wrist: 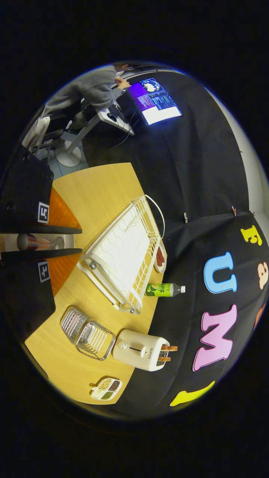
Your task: Take the plate from the dish rack, then take the spoon from the basket and place it into the plate.
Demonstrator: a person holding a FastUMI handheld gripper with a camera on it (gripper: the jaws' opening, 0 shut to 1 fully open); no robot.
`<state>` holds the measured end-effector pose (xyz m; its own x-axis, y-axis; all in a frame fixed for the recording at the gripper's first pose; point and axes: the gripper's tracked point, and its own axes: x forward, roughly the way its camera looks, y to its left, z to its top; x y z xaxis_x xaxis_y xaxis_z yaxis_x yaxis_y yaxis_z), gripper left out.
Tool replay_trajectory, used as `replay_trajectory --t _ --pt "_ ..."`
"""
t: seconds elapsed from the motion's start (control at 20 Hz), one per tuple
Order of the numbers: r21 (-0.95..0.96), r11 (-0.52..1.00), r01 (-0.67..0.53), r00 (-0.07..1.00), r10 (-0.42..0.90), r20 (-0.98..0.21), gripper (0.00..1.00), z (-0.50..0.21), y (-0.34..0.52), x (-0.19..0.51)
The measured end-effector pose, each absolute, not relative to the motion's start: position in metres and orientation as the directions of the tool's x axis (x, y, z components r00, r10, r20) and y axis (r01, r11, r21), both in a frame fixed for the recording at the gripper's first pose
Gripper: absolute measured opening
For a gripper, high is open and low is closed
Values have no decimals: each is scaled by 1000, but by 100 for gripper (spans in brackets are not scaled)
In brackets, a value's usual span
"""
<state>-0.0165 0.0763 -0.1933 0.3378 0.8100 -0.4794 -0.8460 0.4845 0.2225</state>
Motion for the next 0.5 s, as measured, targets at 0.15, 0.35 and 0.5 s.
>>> replay_trajectory --t 0.15,0.35,0.5 --pt "227 495 -838 326 790 -519 23 -208 73 -23" --pt "218 526 -822 326 749 -576 23 -220 62 -27" --pt "213 580 -786 364 714 -598 23 -218 59 -21"
